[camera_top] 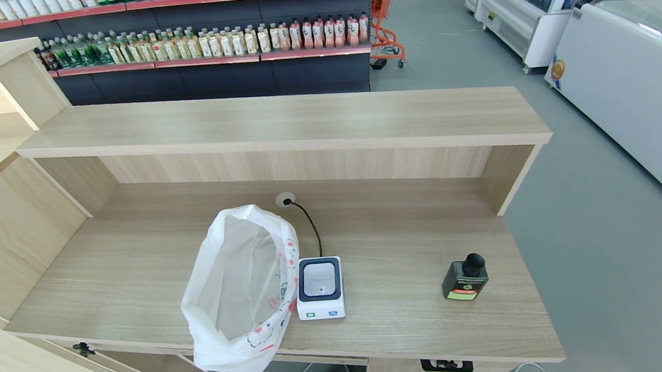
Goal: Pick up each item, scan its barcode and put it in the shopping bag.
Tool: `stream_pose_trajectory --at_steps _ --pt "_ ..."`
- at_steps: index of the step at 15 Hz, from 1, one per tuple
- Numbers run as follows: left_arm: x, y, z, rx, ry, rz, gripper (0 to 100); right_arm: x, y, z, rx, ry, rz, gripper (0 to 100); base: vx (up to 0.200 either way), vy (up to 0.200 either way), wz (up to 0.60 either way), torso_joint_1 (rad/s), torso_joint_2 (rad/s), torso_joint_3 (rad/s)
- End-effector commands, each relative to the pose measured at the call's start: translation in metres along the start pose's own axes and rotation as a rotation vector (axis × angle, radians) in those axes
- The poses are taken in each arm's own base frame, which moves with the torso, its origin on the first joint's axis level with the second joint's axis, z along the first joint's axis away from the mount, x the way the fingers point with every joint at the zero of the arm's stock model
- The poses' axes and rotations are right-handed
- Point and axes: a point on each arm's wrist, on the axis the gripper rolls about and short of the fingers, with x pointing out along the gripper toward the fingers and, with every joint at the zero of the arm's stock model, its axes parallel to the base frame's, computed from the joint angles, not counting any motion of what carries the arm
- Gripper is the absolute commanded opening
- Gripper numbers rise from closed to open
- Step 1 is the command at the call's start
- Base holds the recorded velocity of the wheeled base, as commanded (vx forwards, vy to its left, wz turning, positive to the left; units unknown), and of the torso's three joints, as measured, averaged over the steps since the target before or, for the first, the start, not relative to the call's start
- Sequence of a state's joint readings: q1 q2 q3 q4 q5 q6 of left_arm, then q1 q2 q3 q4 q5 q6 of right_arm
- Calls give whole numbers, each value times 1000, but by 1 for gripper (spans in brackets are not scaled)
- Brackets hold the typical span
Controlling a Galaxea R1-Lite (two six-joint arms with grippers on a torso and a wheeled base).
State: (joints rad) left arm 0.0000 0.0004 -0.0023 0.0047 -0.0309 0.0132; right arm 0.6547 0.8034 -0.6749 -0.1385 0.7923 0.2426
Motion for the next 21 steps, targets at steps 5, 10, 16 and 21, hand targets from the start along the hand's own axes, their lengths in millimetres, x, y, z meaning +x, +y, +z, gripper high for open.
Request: stream_pose_trajectory --at_steps 5,10,16,21 --pt "0 0 0 1 0 0 0 1 -2 4 21 2 -48 0 0 0 0 0 0 0" --pt "0 0 0 1 0 0 0 0 -5 -2 52 4 -93 0 0 0 0 0 0 0" --pt "0 0 0 -1 0 0 0 0 -8 -3 44 2 -134 0 0 0 0 0 0 0" --pt "0 0 0 1 0 0 0 10 -47 -11 -213 97 -615 0 0 0 0 0 0 0"
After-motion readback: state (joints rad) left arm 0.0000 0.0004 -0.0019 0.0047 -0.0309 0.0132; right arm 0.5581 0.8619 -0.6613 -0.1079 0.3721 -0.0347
